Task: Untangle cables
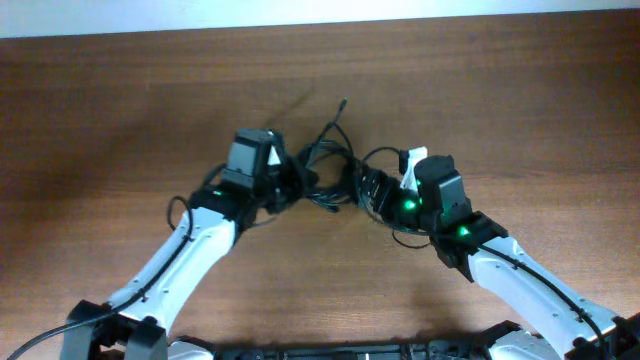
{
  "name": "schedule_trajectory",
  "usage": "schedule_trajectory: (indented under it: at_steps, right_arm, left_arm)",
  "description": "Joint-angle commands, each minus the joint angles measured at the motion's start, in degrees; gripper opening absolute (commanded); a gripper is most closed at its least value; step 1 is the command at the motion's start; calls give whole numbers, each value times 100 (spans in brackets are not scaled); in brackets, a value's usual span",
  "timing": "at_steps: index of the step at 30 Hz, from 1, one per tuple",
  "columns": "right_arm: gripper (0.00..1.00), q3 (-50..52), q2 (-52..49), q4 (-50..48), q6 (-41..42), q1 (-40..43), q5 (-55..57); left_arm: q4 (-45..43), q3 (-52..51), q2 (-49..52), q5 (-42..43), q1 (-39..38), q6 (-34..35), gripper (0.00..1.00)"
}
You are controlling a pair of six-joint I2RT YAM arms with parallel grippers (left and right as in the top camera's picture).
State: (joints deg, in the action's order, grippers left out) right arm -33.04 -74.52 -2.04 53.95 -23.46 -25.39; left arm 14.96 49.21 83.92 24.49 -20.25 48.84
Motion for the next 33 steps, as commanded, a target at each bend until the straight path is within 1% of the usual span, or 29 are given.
schedule_trajectory:
  at_steps: [1, 3, 6, 8, 9, 11, 14, 18, 20, 21, 23, 28, 29, 30, 32, 33]
  right_arm:
    - [99, -4, 90, 509, -1932, 111, -15]
    - [99, -4, 118, 688, -2236, 256, -267]
    - [99, -4, 212, 542, -2898, 767, -1596]
    - [99, -4, 219, 249, -3016, 1075, -2367]
    - [99, -4, 216, 59, -3016, 1237, -2726]
    - [99, -4, 216, -201, -3014, 1414, -3012]
    - [93, -4, 216, -343, -2992, 1440, -3056]
    - [87, -4, 205, -337, -2994, 1172, -2951]
    - [74, -4, 205, -337, -2994, 1021, -2813]
    - [65, -4, 205, -339, -2994, 955, -2776]
    - [57, -4, 205, -337, -2992, 852, -2774]
    - [47, -4, 205, -339, -2992, 800, -2771]
    - [43, -4, 205, -337, -2992, 800, -2771]
    - [38, -4, 205, -337, -2990, 800, -2771]
    - [18, -4, 205, -337, -2951, 800, -2771]
    - [12, -4, 205, -337, -2951, 800, -2767]
  left_arm:
    - [87, -35, 11, 953, 516, -2387, 0]
    - [258, -35, 13, 1147, 664, -2857, 0]
    - [634, -35, 11, 1182, 715, -3729, 0]
    - [767, -35, 11, 1292, 671, -4092, 0]
    - [796, -35, 11, 1534, 640, -4398, 0]
    - [802, -35, 11, 1952, 592, -4739, 0]
    - [706, -35, 11, 2299, 533, -4868, 0]
    - [345, -35, 13, 2870, 527, -4863, 0]
    - [328, -35, 13, 2889, 527, -4865, 0]
    - [330, -35, 13, 2894, 527, -4863, 0]
    - [330, -35, 13, 2975, 527, -4846, 0]
    - [328, -35, 13, 3126, 411, -4846, 1]
    - [313, -35, 13, 3126, 323, -4846, 1]
    - [308, -35, 13, 3126, 254, -4846, 1]
    - [267, -35, 13, 3123, 44, -4846, 2]
    - [243, -35, 13, 3119, -42, -4846, 4]
